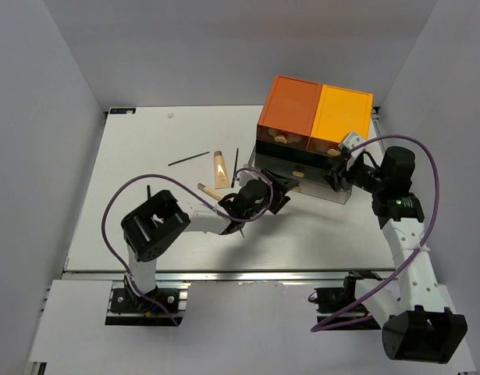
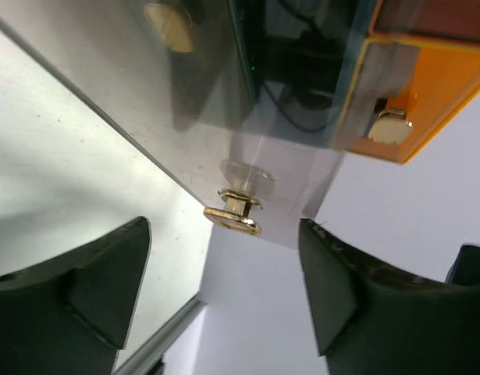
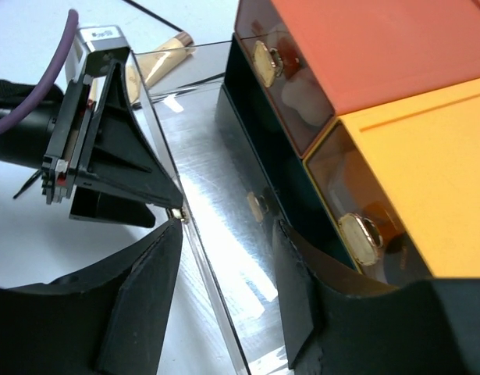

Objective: Organize the makeup

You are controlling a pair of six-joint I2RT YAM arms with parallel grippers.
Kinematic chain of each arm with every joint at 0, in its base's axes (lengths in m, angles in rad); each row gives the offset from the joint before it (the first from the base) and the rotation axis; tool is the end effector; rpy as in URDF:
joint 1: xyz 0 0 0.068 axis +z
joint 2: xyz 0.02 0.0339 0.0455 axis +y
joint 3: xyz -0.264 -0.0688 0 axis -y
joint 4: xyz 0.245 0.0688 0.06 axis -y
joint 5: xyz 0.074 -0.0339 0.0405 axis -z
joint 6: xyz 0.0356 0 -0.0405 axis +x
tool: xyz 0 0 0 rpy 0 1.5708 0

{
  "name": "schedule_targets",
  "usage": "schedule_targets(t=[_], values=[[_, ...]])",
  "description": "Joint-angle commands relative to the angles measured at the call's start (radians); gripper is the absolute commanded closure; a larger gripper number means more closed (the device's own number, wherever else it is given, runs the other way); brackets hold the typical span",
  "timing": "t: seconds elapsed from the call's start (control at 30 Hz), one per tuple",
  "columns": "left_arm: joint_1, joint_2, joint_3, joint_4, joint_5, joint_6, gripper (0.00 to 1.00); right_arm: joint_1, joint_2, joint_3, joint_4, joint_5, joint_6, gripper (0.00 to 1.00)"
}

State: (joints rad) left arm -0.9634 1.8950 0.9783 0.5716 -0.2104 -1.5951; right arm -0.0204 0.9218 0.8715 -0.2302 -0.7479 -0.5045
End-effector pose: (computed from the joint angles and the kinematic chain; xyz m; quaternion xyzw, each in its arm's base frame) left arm 0.2362 -0.3268 0.1690 -0.3101 0.7545 -0.5232 0.2467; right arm 0.2048 0.0200 0.3437 -0.3915 0.6695 0.1367 0.6163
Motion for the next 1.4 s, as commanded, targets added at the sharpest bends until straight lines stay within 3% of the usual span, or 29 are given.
schedule_targets(t=[0.0, 0.13, 0.27, 0.37, 0.43, 0.53, 0.6, 0.7, 0.8, 0.83, 0.87, 0.9, 0.93, 0.97, 1.03, 1.17, 1.37], values=[[-0.001, -0.086, 0.014, -0.024, -0.018, 0.069, 0.12, -0.006, 0.009, 0.043, -0.015, -0.068, 0.001, 0.44], [-0.001, -0.135, 0.03, -0.096, -0.014, 0.136, 0.07, -0.006, 0.017, 0.072, -0.063, -0.113, -0.026, 0.42], [0.0, -0.284, -0.027, -0.232, -0.053, 0.149, 0.07, -0.006, 0.028, 0.109, -0.13, -0.218, -0.086, 0.43], [-0.003, -0.428, -0.087, -0.381, -0.136, 0.155, 0.09, 0.014, 0.077, 0.165, -0.297, -0.393, -0.202, 0.46], [-0.003, -0.499, -0.105, -0.446, -0.211, 0.156, 0.09, 0.06, 0.097, 0.187, -0.337, -0.409, -0.219, 0.48], [-0.003, -0.637, -0.141, -0.564, -0.315, 0.173, 0.15, 0.218, 0.121, 0.198, -0.347, -0.322, -0.2, 0.51], [0.0, -0.739, -0.162, -0.697, -0.381, 0.176, 0.25, 0.383, 0.14, 0.173, -0.275, -0.147, -0.075, 0.55], [0.014, -0.848, -0.185, -0.84, -0.512, 0.211, 0.48, 0.554, 0.18, 0.123, -0.166, -0.023, 0.085, 0.63], [0.04, -1.0, -0.191, -0.95, -0.581, 0.357, 0.63, 0.729, 0.222, 0.075, -0.065, 0.198, 0.187, 0.62], [0.043, -1.067, -0.175, -0.987, -0.601, 0.421, 0.63, 0.772, 0.244, 0.073, -0.046, 0.256, 0.214, 0.62], [0.043, -1.1, -0.164, -1.051, -0.631, 0.466, 0.63, 0.848, 0.303, 0.075, -0.025, 0.392, 0.289, 0.62], [0.045, -1.135, -0.155, -1.085, -0.647, 0.501, 0.6, 0.885, 0.343, 0.084, -0.024, 0.476, 0.334, 0.51], [0.045, -1.166, -0.144, -1.117, -0.662, 0.552, 0.41, 0.922, 0.392, 0.13, -0.038, 0.54, 0.366, 0.45], [0.045, -1.227, -0.126, -1.178, -0.676, 0.576, 0.31, 0.977, 0.499, 0.161, -0.059, 0.643, 0.421, 0.43], [0.045, -1.277, -0.104, -1.243, -0.711, 0.631, 0.18, 1.004, 0.605, 0.272, -0.13, 0.68, 0.469, 0.41], [0.045, -1.334, -0.034, -1.409, -0.748, 0.667, 0.1, 1.034, 0.842, 0.417, -0.156, 0.787, 0.531, 0.42], [0.045, -1.272, 0.0, -1.453, -0.705, 0.742, 0.05, 1.034, 1.005, 0.537, -0.152, 0.924, 0.526, 0.45]])
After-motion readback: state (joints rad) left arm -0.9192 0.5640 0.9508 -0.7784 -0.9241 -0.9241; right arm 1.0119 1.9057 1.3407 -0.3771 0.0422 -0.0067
